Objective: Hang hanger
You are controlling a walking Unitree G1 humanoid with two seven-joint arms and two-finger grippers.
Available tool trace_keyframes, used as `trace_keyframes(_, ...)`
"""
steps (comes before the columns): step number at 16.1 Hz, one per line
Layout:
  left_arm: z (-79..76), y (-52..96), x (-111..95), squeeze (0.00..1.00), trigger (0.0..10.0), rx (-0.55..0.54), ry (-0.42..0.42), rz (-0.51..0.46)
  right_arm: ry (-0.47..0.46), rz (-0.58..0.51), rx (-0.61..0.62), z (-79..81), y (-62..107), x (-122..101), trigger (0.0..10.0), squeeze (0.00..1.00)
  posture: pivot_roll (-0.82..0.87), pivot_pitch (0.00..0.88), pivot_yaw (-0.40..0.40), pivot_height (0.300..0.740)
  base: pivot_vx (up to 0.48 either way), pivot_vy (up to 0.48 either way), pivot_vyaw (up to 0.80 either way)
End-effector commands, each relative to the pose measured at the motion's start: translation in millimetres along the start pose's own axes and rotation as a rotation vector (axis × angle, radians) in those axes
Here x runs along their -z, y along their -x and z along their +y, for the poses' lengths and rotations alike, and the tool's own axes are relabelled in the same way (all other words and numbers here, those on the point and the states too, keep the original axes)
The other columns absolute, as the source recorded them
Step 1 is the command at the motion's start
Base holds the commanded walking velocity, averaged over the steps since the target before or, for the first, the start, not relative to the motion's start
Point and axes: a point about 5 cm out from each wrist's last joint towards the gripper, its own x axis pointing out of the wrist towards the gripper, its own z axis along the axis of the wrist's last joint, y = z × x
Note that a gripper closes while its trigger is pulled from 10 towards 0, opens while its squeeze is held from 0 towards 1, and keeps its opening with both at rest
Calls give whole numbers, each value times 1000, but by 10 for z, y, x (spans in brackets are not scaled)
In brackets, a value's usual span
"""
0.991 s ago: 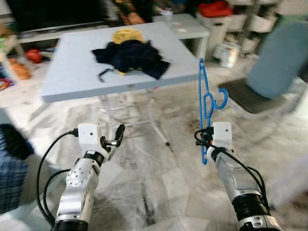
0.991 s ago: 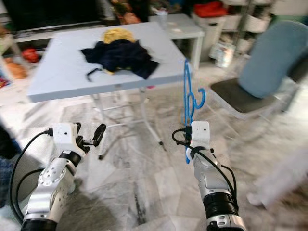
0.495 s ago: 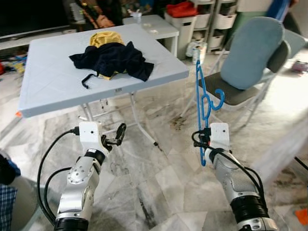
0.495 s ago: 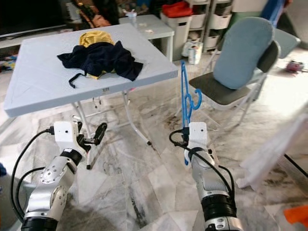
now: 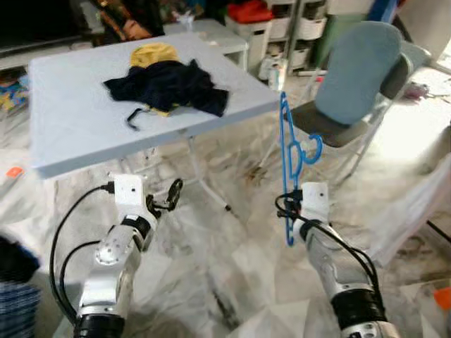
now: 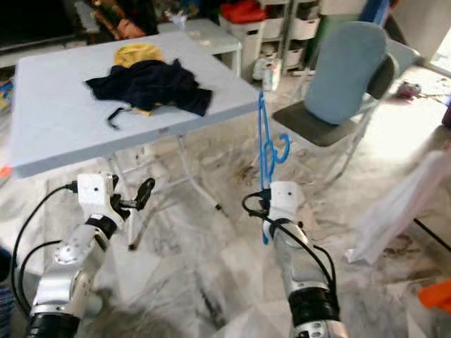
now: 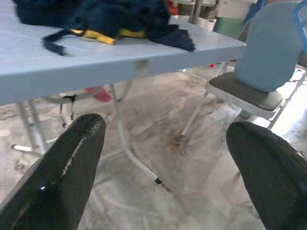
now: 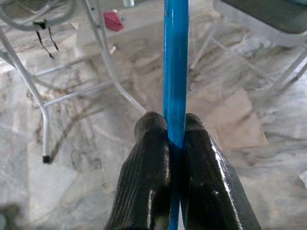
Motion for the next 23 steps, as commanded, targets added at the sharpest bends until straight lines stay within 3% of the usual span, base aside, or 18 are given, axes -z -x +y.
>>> trace_keyframes(1,-44,-13,-15,0,10000,22,-14,-5,45,-39,38,-81,8,-101,10000,0,-88,0,28,740,0,480,0)
trace_keyframes(6,-63,3,-33,0,10000,54,-20,-33,97,-79,92,-109,8,-147,10000,0,-89,0,28,740,0,288,0)
trace_keyframes(7,-73,8,-41,0,10000,66,-24,-38,60,-48,91,-116,5,-128,10000,0,-89,0,28,740,0,0,0)
trace_keyframes(8,-80,7,-36,0,10000,73,-24,-29,120,-64,114,-152,9,-143,10000,0,-88,0,26,740,0,0,0)
trace_keyframes(9,-91,16,-51,0,10000,91,1,-42,53,-50,117,-171,7,-128,10000,0,-89,0,27,740,0,0,0)
trace_keyframes(12,-99,11,-75,0,10000,108,21,-58,46,-55,119,-171,5,-141,10000,0,-91,0,27,740,0,0,0)
trace_keyframes(23,-113,-25,-75,0,10000,135,36,-58,30,-44,167,-218,-9,-151,10000,0,-98,0,21,740,326,0,-674)
